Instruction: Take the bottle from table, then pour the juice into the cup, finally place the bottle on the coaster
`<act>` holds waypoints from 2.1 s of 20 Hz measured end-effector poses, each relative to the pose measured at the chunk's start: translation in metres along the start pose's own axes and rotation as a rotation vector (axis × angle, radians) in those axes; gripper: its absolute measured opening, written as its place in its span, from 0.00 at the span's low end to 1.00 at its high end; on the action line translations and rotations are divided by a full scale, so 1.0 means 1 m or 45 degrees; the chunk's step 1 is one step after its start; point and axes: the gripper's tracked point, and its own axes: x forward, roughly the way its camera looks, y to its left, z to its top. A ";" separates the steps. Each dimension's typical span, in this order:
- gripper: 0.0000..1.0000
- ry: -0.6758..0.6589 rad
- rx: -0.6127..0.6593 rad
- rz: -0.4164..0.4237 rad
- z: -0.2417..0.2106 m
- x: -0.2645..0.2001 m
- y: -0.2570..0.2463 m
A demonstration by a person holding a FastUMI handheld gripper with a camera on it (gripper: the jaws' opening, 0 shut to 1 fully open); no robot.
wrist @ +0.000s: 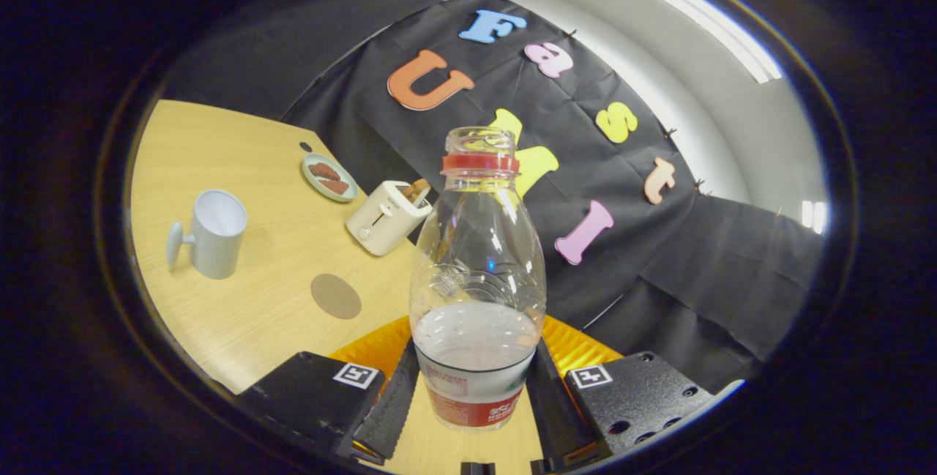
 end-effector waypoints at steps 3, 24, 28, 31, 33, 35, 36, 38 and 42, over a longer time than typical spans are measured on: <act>0.80 -0.016 -0.129 -0.020 0.011 0.003 0.013; 0.80 -0.065 -0.773 -0.099 0.054 0.023 0.087; 0.80 -0.064 -0.885 -0.143 0.052 0.025 0.087; 0.80 -0.073 -0.936 -0.165 0.052 0.026 0.086; 0.80 -0.079 -0.970 -0.176 0.052 0.027 0.087; 0.80 -0.086 -0.995 -0.184 0.054 0.026 0.087; 0.80 -0.093 -1.006 -0.191 0.056 0.024 0.088; 0.80 -0.106 -1.030 -0.203 0.057 0.022 0.087; 0.80 -0.136 -1.101 -0.231 0.064 0.019 0.086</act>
